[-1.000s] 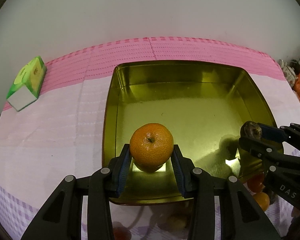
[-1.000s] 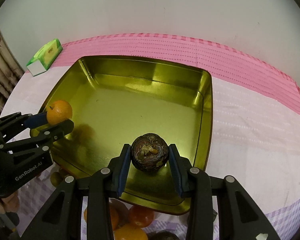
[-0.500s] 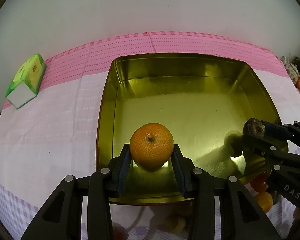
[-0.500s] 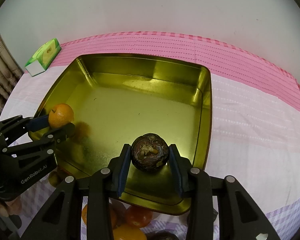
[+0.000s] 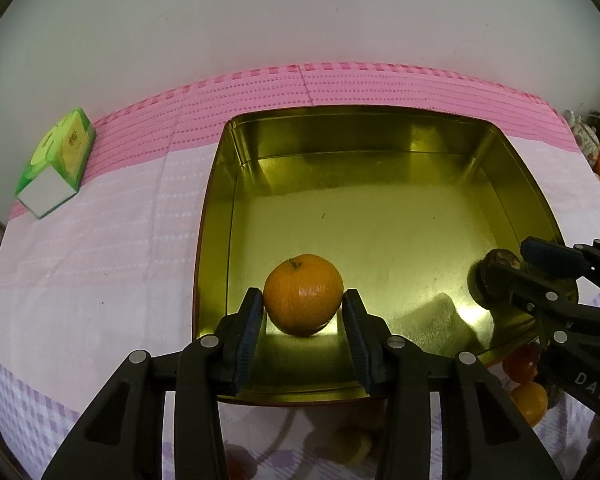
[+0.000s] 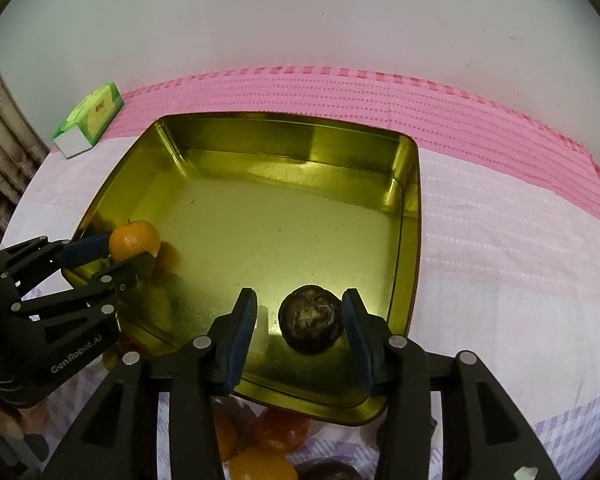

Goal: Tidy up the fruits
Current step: 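Open both tools to release the fruits inside the tin, then move left tool to the red tomato while right tool approaches another dark fruit, then close left tool on the red tomato while right tool grasps the dark fruit, then carry the tomato and dark fruit into the tin with both tools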

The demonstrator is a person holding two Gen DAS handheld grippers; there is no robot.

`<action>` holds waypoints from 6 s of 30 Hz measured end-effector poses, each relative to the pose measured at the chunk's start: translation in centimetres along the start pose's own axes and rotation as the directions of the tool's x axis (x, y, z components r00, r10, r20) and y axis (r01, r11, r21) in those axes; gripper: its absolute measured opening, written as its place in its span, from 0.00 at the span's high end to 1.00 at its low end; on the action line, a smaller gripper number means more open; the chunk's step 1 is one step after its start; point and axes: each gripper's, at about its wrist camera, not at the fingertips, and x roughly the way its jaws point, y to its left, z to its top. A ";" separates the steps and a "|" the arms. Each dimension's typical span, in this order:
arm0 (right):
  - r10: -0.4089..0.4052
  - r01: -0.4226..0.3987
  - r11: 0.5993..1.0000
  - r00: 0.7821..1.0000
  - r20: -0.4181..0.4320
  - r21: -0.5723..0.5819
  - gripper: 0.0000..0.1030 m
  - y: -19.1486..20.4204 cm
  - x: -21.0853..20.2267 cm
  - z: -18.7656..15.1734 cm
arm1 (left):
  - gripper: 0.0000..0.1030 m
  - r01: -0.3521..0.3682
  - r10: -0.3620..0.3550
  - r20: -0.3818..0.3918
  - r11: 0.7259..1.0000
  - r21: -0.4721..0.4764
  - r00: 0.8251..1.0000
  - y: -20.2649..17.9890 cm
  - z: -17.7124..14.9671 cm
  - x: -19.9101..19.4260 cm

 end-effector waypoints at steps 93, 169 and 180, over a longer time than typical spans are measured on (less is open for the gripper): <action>-0.044 0.044 0.996 0.999 -0.003 0.075 0.64 -2.4 -3.9 -11.7 | 0.49 -0.018 0.020 0.017 0.991 -0.131 1.000 5.6 -11.2 -5.2; -0.055 0.052 0.995 0.998 0.030 0.083 0.65 -2.7 -5.7 -11.4 | 0.72 0.053 -0.044 0.123 0.996 -0.071 0.991 3.1 -8.3 -8.0; -0.053 0.048 0.995 0.997 0.057 0.090 0.65 -3.1 -6.8 -10.5 | 0.72 0.058 -0.048 0.182 0.997 -0.050 0.982 2.8 -4.1 -8.5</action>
